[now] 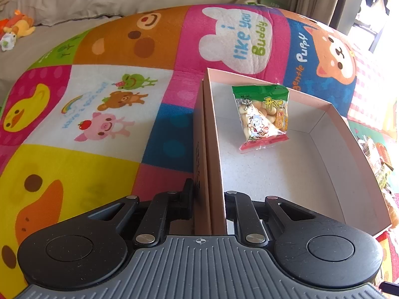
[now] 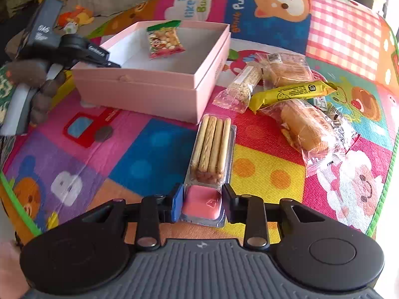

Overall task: Organize objects
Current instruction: 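Grasp the biscuit-stick tray with pink cup using the right gripper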

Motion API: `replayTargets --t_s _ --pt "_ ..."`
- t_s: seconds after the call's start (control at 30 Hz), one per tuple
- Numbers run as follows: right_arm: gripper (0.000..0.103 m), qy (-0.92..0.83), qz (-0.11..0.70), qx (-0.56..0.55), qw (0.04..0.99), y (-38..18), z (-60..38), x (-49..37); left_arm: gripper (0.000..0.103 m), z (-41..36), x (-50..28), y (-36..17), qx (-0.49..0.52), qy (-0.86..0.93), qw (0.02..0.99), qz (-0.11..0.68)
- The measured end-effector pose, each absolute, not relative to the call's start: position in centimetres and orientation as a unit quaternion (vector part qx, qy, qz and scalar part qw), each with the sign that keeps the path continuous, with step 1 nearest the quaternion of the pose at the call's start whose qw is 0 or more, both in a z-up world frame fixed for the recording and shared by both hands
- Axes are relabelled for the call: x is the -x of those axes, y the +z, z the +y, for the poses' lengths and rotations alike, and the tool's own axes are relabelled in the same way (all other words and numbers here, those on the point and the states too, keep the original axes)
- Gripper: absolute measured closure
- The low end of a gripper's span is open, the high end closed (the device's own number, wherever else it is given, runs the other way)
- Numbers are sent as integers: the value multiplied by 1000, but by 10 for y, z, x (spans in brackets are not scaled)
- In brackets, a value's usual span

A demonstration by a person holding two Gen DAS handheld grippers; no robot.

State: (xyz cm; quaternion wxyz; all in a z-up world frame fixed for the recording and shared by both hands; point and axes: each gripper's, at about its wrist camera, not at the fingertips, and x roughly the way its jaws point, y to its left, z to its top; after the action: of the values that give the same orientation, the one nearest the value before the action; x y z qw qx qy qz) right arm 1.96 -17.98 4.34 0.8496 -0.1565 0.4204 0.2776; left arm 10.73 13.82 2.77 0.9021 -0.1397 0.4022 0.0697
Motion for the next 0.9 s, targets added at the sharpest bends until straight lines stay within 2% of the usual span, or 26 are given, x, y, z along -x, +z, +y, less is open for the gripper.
replayTargets --t_s 0.07,0.13,0.3,0.37,0.43,0.5,0.77,0.9 --pt "65 273 404 166 857 47 -178 -14 88 137 -108 28 137 70 902 403" --pt "52 266 397 150 865 50 -178 -19 88 136 -108 28 133 70 903 404" --pt "52 239 400 107 878 42 -172 -50 88 135 -109 29 125 68 903 405" --pt "53 234 411 99 876 36 -170 -58 88 136 -110 29 124 67 903 406" --pt "65 243 415 101 871 33 -168 -57 88 136 -110 29 122 66 903 407" --pt "71 252 416 117 866 37 -168 -48 88 136 -110 29 121 65 903 407" --pt "71 297 449 127 833 56 -178 -2 88 136 -109 29 122 64 903 407" --pt "71 331 439 115 827 81 -174 16 88 136 -109 29 123 63 903 407"
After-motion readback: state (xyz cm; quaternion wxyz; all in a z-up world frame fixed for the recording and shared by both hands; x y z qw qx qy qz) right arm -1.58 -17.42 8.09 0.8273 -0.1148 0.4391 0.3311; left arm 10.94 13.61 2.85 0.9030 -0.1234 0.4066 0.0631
